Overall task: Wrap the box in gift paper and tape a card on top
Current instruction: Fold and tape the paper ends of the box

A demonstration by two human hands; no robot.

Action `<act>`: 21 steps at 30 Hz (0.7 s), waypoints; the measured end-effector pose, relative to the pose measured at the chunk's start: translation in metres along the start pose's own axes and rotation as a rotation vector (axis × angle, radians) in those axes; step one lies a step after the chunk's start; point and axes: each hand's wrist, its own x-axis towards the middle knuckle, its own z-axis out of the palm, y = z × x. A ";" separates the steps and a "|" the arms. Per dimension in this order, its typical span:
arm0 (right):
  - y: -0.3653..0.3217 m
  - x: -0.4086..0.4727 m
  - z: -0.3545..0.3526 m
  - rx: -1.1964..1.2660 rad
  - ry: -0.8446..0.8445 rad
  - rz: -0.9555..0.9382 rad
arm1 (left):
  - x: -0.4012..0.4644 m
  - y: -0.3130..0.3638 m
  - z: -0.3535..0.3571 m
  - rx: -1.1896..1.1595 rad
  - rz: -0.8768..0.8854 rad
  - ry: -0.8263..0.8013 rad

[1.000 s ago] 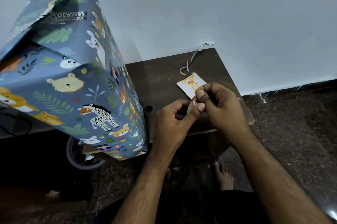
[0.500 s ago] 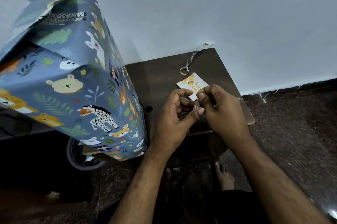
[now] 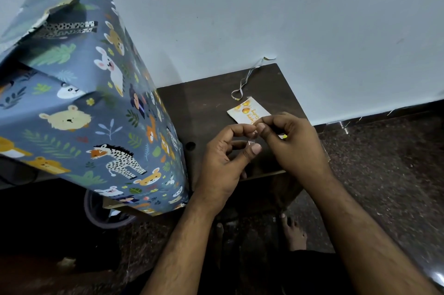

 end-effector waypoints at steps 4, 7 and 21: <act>0.002 0.001 -0.005 -0.080 0.065 -0.024 | 0.002 -0.001 0.000 -0.054 -0.056 0.052; 0.006 -0.001 -0.011 -0.398 0.087 -0.018 | 0.001 0.002 0.000 -0.063 -0.072 0.070; 0.006 -0.008 -0.025 -0.702 -0.066 0.217 | 0.001 0.003 -0.002 0.053 -0.054 0.064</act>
